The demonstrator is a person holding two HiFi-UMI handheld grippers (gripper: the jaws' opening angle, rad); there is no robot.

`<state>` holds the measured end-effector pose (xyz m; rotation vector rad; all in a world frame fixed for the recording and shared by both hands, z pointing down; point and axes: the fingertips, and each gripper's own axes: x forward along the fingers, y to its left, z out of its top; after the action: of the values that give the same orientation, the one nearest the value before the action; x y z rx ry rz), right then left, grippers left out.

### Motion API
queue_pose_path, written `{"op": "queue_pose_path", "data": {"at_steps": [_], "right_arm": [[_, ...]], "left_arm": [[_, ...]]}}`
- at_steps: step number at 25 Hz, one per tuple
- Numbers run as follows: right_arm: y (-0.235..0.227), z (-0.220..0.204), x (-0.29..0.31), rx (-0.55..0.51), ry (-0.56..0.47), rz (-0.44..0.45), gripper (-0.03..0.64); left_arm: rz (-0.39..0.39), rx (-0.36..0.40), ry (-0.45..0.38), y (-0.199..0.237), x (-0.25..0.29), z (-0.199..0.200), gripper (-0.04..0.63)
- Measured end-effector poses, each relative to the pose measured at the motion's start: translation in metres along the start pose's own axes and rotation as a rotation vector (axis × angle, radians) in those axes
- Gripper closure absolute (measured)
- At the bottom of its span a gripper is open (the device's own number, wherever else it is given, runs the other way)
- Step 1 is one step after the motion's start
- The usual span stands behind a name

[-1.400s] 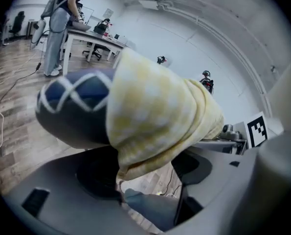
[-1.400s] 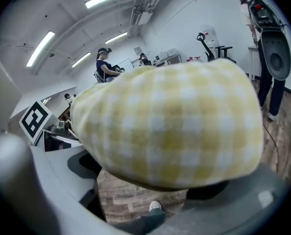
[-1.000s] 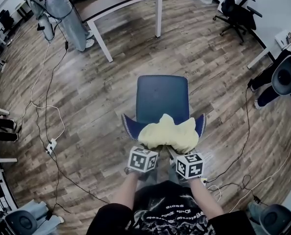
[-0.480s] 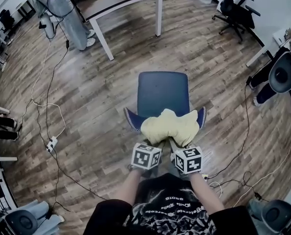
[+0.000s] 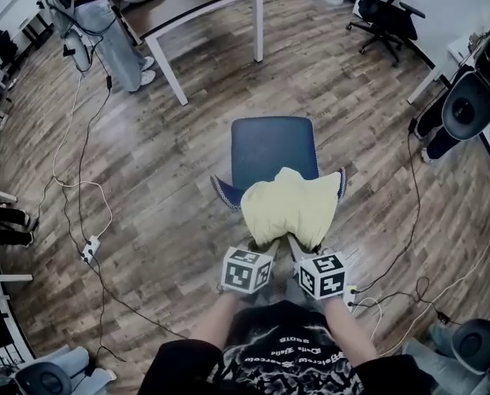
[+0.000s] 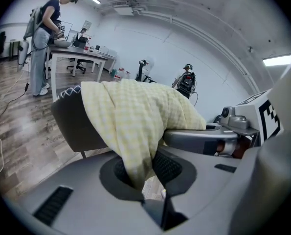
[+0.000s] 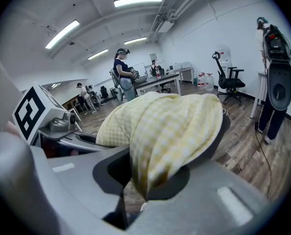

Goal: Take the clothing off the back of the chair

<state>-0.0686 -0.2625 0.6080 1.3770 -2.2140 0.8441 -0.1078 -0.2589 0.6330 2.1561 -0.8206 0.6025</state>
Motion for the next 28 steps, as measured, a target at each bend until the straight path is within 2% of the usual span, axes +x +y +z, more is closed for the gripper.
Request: {"op": "queue_pose_path", "data": {"at_steps": [5, 15, 22, 28], "right_arm": [[0.005, -0.003, -0.015, -0.027, -0.017, 0.033, 0.565], [0.009, -0.013, -0.055, -0.130, -0.021, 0.159, 0.565], [0.014, -0.021, -0.079, -0.170, 0.007, 0.246, 0.565], [0.026, -0.025, -0.107, -0.242, -0.039, 0.297, 0.565]], "left_arm": [[0.053, -0.023, -0.049, -0.012, -0.009, -0.005, 0.535], [0.166, -0.074, -0.147, -0.050, -0.024, -0.019, 0.535], [0.210, -0.070, -0.191, -0.072, -0.034, -0.027, 0.535], [0.284, -0.038, -0.253, -0.098, -0.054, -0.026, 0.535]]}}
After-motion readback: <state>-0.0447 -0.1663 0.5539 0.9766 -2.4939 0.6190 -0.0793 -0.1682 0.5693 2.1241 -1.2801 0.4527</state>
